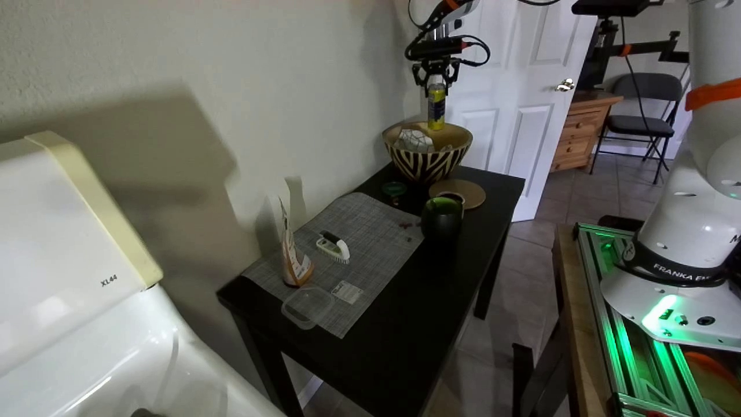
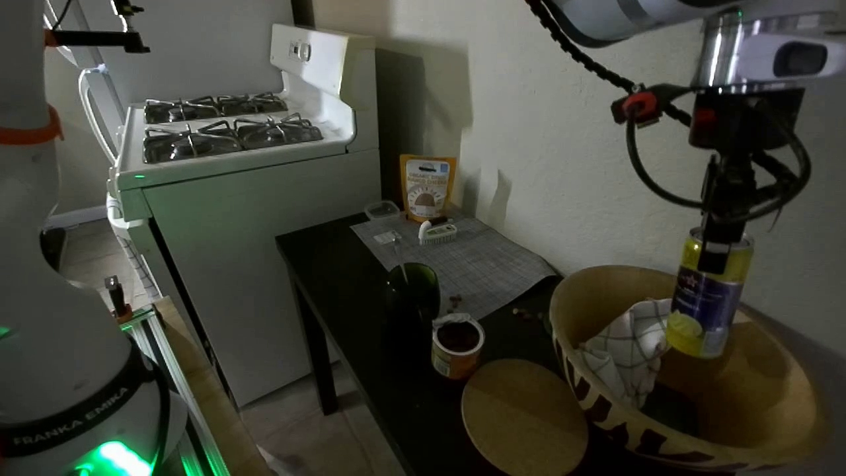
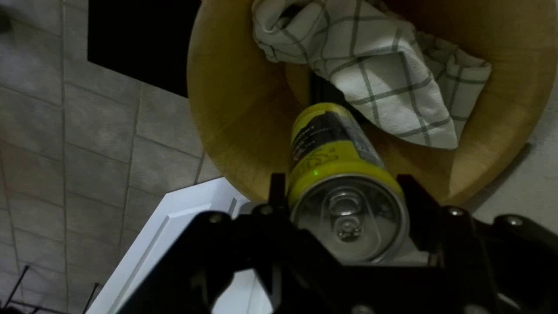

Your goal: Pick up the yellow canned drink from the wooden bowl and place it on the gray mat on the table

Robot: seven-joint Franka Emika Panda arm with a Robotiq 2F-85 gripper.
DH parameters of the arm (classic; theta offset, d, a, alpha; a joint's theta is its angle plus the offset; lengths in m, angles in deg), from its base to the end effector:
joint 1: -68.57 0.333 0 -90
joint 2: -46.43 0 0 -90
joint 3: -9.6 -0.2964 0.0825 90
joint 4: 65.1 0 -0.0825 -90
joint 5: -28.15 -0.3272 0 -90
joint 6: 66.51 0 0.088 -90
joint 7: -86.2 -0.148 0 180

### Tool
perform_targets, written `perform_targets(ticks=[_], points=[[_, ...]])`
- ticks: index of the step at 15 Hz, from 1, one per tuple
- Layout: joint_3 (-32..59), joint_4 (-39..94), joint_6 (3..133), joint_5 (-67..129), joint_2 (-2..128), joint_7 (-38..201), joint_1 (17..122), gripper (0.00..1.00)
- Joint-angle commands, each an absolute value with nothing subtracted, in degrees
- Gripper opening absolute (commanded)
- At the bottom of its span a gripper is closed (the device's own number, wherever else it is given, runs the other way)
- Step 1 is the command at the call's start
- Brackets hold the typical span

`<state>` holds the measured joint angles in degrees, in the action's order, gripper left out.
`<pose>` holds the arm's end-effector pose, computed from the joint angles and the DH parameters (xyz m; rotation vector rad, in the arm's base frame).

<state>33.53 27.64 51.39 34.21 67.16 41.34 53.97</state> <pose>0.4889 -0.3693 0.4043 2.2409 -1.8472 0.1732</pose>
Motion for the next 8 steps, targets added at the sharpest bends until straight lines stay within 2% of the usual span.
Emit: perform_targets(ticks=[1, 8], points=[[31.5, 39.5, 54.3, 40.4, 53.4, 42.8, 57.5, 0.38], [20.2, 50.2, 52.3, 37.6, 42.0, 50.1, 61.7, 0.38]])
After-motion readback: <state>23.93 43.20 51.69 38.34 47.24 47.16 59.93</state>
